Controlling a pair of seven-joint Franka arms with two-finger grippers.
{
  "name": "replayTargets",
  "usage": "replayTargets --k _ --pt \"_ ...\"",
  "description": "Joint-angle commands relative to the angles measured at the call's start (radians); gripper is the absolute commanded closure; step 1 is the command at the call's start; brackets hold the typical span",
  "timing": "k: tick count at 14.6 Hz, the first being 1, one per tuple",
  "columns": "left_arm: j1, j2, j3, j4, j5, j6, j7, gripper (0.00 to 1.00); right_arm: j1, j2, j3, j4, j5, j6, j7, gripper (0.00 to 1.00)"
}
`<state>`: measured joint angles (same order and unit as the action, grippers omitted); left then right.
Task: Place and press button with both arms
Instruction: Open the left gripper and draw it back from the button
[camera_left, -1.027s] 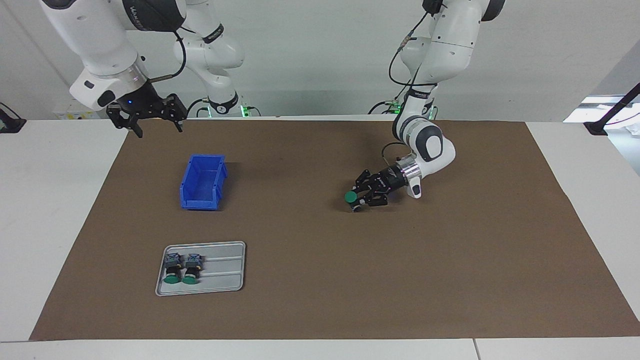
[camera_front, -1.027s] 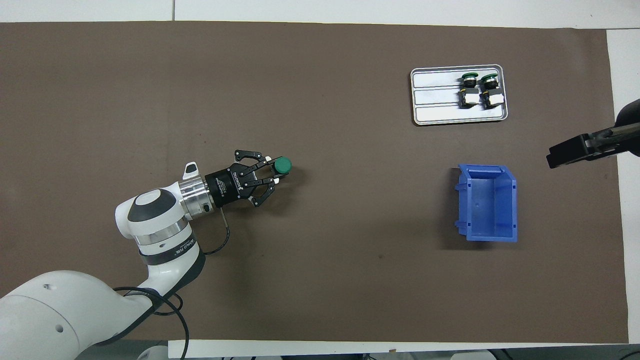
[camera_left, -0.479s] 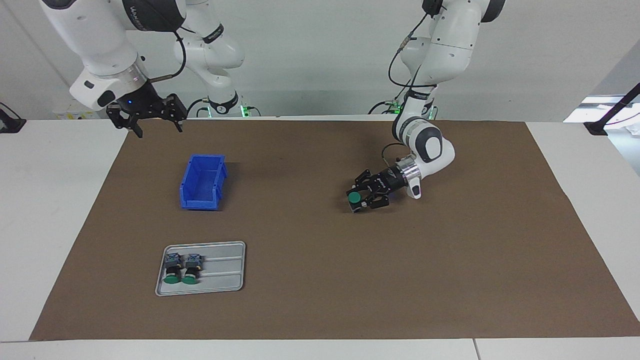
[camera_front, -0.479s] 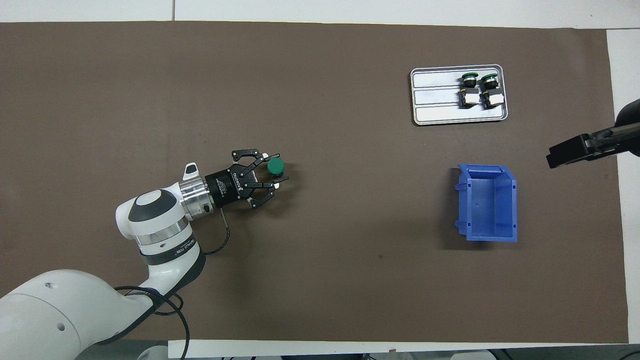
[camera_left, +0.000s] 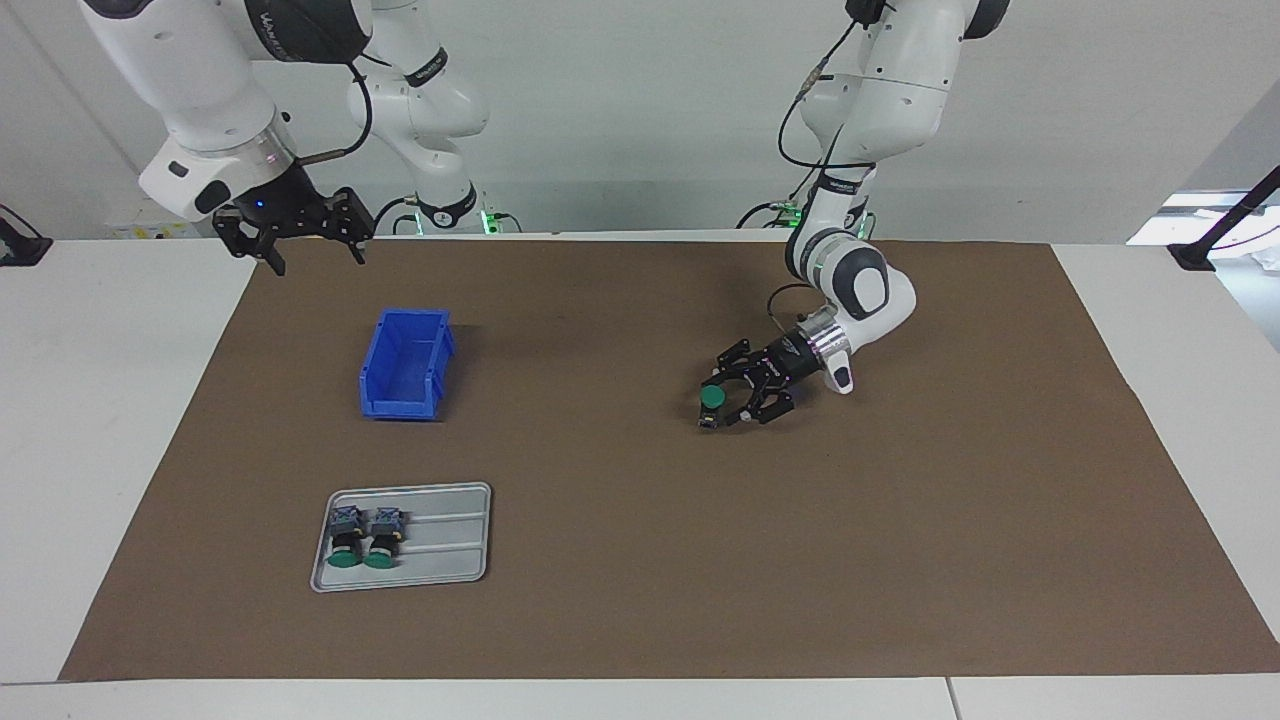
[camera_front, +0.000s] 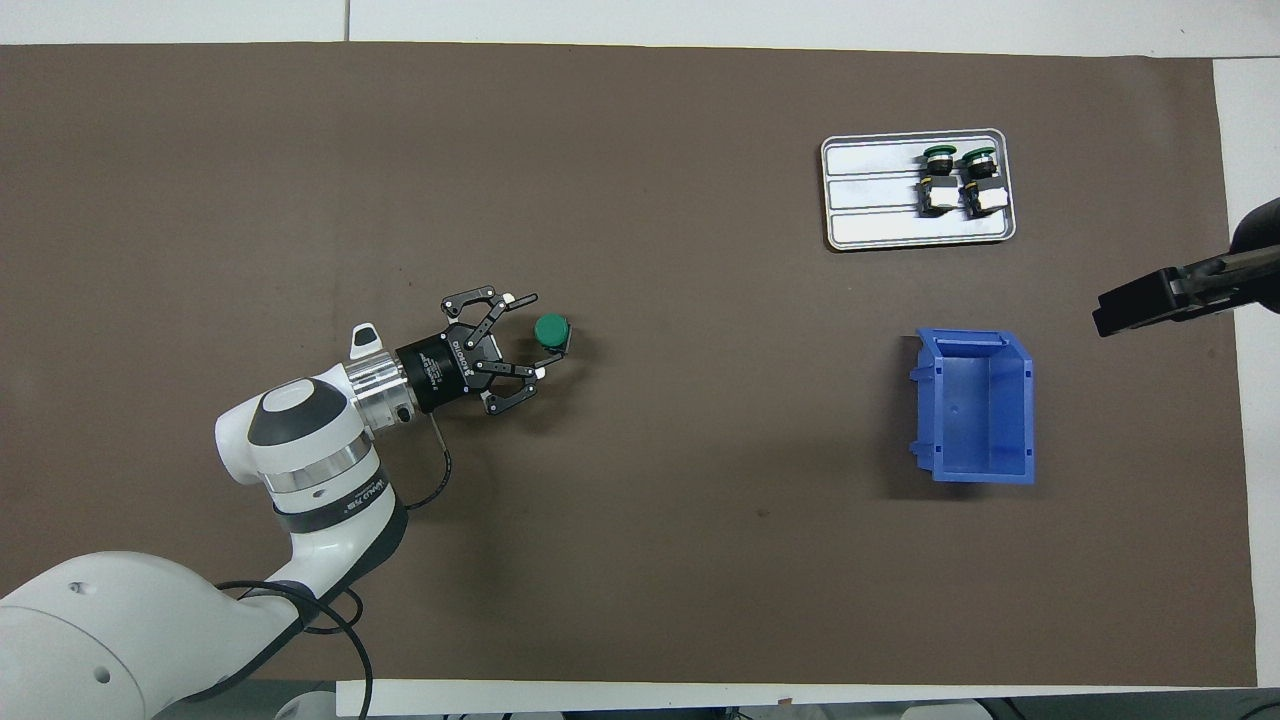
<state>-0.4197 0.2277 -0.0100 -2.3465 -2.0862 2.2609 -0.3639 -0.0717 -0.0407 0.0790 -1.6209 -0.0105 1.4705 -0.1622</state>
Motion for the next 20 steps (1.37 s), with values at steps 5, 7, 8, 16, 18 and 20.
replayTargets --k 5,7,8,16,18,20 --pt "-0.070 -0.120 0.008 -0.051 -0.003 0.198 -0.030 0.00 -0.010 -0.019 0.002 -0.022 0.018 0.011 -0.019 0.01" --pt "-0.056 -0.133 0.012 -0.045 0.110 0.200 -0.036 0.00 -0.010 -0.019 0.002 -0.022 0.018 0.011 -0.019 0.01" --pt "-0.053 -0.136 0.012 -0.043 0.162 0.207 -0.039 0.00 -0.010 -0.019 0.002 -0.022 0.018 0.011 -0.020 0.01" --pt "-0.054 -0.142 0.016 0.016 0.492 0.377 -0.040 0.00 -0.010 -0.019 0.001 -0.022 0.018 0.011 -0.019 0.01" --pt "-0.054 -0.155 0.018 0.007 0.498 0.401 -0.038 0.00 -0.010 -0.019 0.001 -0.022 0.018 0.011 -0.019 0.01" --pt "-0.053 -0.163 0.018 0.009 0.588 0.391 -0.038 0.00 -0.010 -0.019 0.001 -0.022 0.018 0.011 -0.019 0.01"
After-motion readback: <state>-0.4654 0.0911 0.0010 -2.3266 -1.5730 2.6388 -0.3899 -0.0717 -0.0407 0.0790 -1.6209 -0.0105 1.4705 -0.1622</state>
